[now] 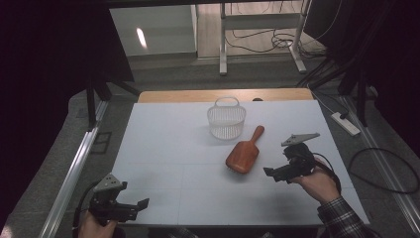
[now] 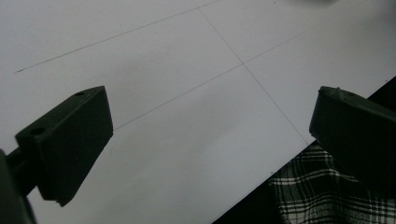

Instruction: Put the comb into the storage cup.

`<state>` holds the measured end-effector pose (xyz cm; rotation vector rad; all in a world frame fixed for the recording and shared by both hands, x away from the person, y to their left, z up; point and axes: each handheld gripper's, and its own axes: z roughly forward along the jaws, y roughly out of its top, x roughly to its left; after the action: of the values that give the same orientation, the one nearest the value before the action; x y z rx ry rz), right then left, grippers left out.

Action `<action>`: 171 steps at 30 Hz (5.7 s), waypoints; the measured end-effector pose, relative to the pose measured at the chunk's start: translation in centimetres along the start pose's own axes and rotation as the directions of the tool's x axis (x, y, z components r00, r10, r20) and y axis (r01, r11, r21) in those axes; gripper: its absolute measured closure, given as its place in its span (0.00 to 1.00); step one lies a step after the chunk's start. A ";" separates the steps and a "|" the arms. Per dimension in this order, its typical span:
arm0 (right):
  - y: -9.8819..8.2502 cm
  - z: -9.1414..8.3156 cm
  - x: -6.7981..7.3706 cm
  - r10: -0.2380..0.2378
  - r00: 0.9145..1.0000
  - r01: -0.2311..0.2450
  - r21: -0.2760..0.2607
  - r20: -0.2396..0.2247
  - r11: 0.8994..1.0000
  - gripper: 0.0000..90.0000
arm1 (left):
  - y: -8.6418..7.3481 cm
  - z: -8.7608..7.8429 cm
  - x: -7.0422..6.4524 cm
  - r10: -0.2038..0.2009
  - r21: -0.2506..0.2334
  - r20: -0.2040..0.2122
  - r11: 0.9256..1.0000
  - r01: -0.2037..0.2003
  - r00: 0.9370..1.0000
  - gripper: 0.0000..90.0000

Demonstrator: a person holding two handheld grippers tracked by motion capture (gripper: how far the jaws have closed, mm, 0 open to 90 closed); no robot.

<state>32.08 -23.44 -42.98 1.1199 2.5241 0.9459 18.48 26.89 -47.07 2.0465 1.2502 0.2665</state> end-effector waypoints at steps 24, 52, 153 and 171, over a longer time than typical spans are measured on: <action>1.8 2.7 -0.4 -0.022 1.000 0.022 0.026 -0.020 0.999 0.00 | 0.0 0.0 0.0 0.002 0.000 0.004 1.000 -0.002 1.000 0.00; 4.8 5.1 -1.5 -0.009 1.000 0.010 0.058 -0.002 0.998 0.00 | 0.1 0.1 0.0 0.009 0.000 0.017 1.000 -0.009 1.000 0.00; 11.3 15.6 -0.4 -0.136 0.990 0.137 0.275 -0.023 0.952 0.99 | 0.1 0.1 0.2 0.008 0.004 0.034 1.000 -0.008 0.999 0.00; 11.0 15.7 -1.0 -0.113 0.993 0.115 0.283 -0.024 0.952 0.99 | 0.1 0.1 0.2 0.009 0.005 0.033 1.000 -0.009 0.999 0.00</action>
<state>46.08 -11.25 -48.08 1.0278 2.7611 0.5712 18.67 26.99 -47.14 2.0535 1.2236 0.2330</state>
